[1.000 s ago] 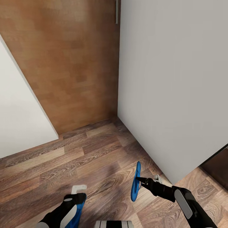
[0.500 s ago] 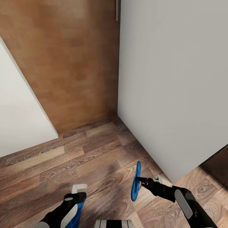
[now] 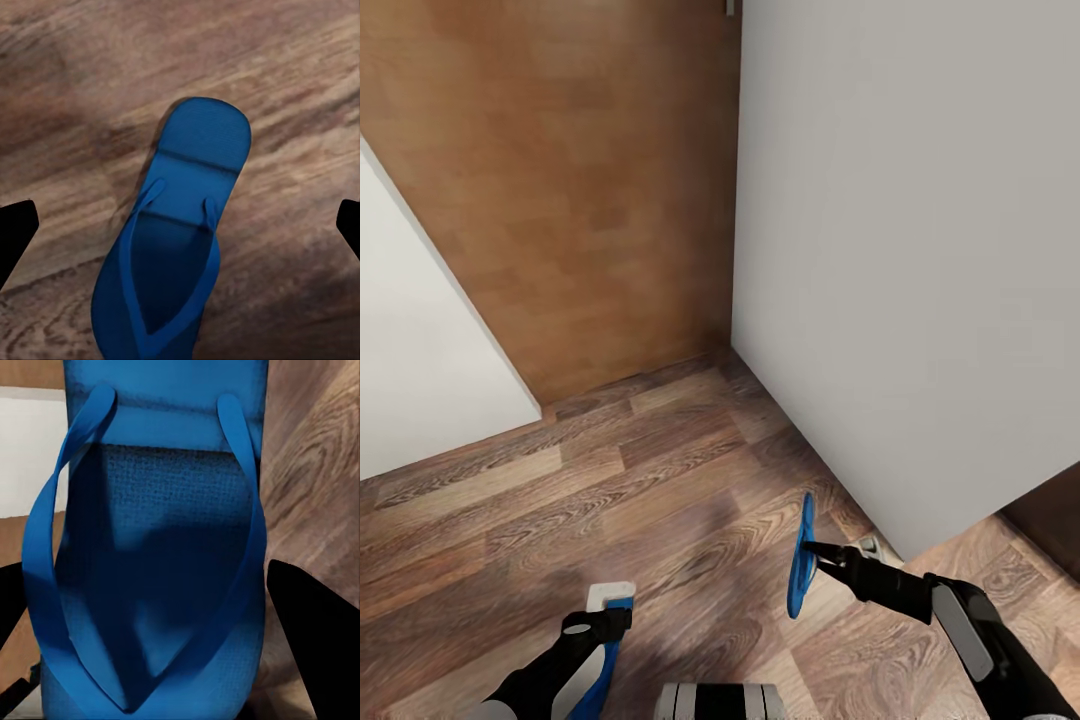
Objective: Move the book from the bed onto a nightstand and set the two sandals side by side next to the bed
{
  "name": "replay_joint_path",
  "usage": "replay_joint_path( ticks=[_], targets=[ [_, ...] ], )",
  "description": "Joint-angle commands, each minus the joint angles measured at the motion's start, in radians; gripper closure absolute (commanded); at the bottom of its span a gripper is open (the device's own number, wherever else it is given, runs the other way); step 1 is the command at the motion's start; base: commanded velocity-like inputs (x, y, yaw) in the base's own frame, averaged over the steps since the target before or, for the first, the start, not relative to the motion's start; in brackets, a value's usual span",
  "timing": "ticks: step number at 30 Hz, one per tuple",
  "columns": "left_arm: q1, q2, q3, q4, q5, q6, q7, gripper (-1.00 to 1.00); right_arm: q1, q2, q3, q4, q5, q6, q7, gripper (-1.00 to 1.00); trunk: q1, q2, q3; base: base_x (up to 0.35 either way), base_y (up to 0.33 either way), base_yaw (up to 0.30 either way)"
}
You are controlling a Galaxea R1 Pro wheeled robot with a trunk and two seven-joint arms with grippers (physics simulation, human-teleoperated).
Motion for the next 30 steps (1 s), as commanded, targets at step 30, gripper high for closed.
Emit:
replay_joint_path(
  ticks=[30],
  targets=[
    [-0.001,0.003,-0.007,-0.004,0.006,0.002,0.009,-1.0,0.0,-0.007,-0.003,-0.017,-0.004,0.028,0.032,1.0,0.013,-0.007,-0.117,0.0,0.0,0.0]
  ],
)
